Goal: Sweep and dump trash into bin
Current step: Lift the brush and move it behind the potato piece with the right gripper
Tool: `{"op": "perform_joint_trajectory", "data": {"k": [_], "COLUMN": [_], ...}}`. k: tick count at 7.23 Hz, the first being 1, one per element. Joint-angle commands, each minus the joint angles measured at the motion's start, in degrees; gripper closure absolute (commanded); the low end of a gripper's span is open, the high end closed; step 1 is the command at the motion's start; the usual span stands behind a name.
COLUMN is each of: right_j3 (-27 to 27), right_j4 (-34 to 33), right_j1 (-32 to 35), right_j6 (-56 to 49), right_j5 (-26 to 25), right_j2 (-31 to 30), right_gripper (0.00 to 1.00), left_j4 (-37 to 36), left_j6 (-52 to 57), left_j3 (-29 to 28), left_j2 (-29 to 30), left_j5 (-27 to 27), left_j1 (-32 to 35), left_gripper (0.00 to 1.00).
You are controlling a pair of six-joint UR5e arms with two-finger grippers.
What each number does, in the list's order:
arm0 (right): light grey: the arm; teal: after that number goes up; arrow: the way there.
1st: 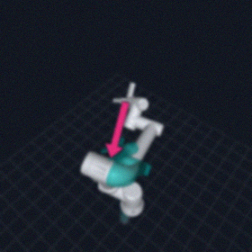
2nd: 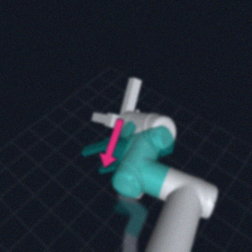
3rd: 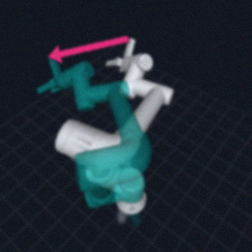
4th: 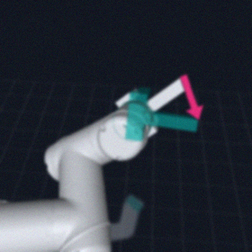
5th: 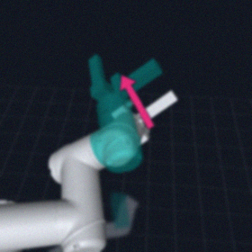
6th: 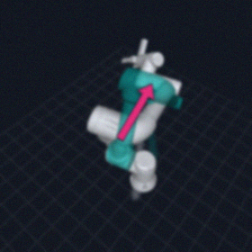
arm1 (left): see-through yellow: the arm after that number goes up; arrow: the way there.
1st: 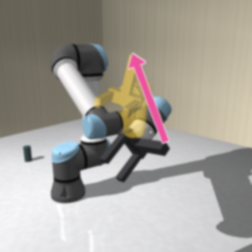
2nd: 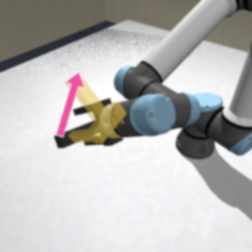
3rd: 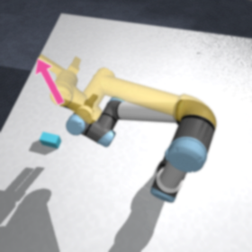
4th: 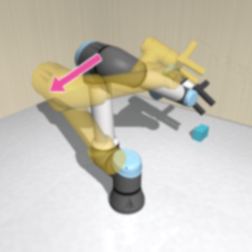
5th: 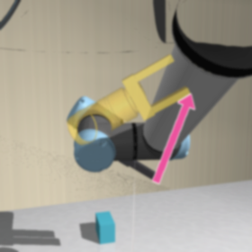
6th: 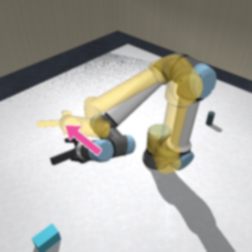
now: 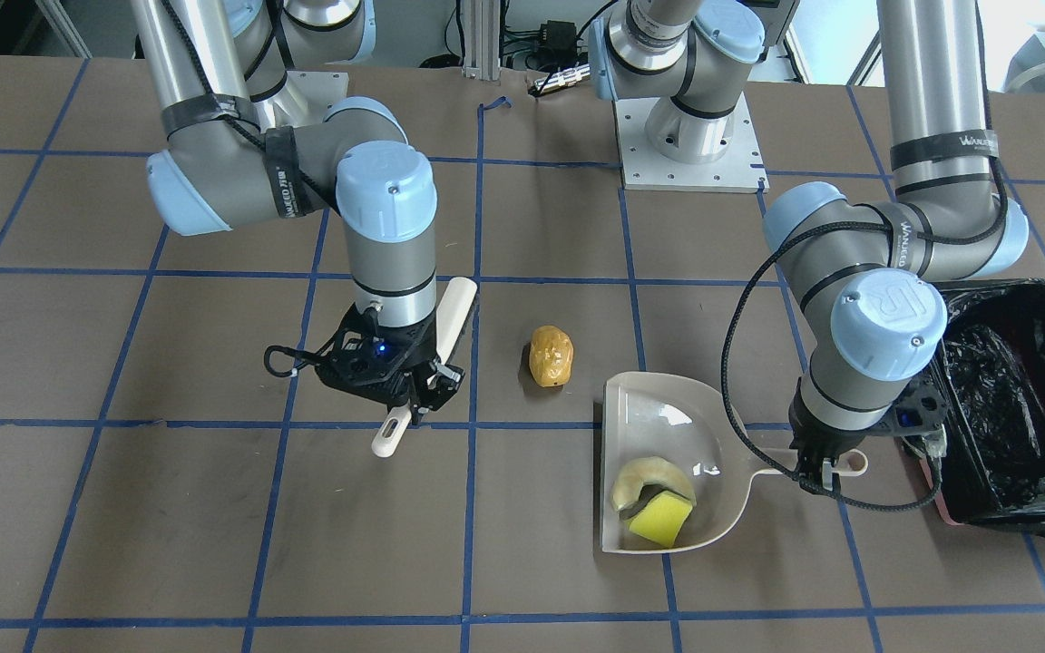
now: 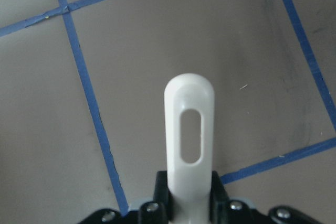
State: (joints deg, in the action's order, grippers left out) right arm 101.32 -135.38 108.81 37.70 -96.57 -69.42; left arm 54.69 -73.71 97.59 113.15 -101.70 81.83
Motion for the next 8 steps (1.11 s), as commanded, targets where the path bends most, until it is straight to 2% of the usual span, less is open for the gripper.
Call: {"op": "perform_joint_trajectory", "data": {"k": [1,3,5,6,8], "right_j3": [1.77,2.56,2.83,2.13,-0.15], "right_j4": [-1.29,-1.2,-3.29,-6.18,-5.95], "right_j1": [4.21,4.31,4.48,5.53,6.77], "right_j6": [6.15,5.81,7.46,9.05,11.68], "right_j5": [-0.99,-0.82,-0.73,-0.82,-0.73], "right_j2": [-0.71,0.51,2.96,4.28,5.87], "right_gripper": [0.96,0.96,0.96,0.96,0.96], "left_j4": [-1.59,-4.22,-15.97,-18.63,-20.15], "left_j6": [0.49,-0.03,1.36,2.24,2.17], "left_j3": [6.71,11.72,18.31,20.43,21.77], "left_j2": [-4.06,-7.58,-9.35,-10.05,-11.28], "left_j5": [0.01,0.01,-0.08,-0.34,-0.61], "left_j1": [-1.32,-1.15,-0.53,-0.44,-0.09], "left_gripper": [1.0,1.0,1.0,1.0,1.0]}}
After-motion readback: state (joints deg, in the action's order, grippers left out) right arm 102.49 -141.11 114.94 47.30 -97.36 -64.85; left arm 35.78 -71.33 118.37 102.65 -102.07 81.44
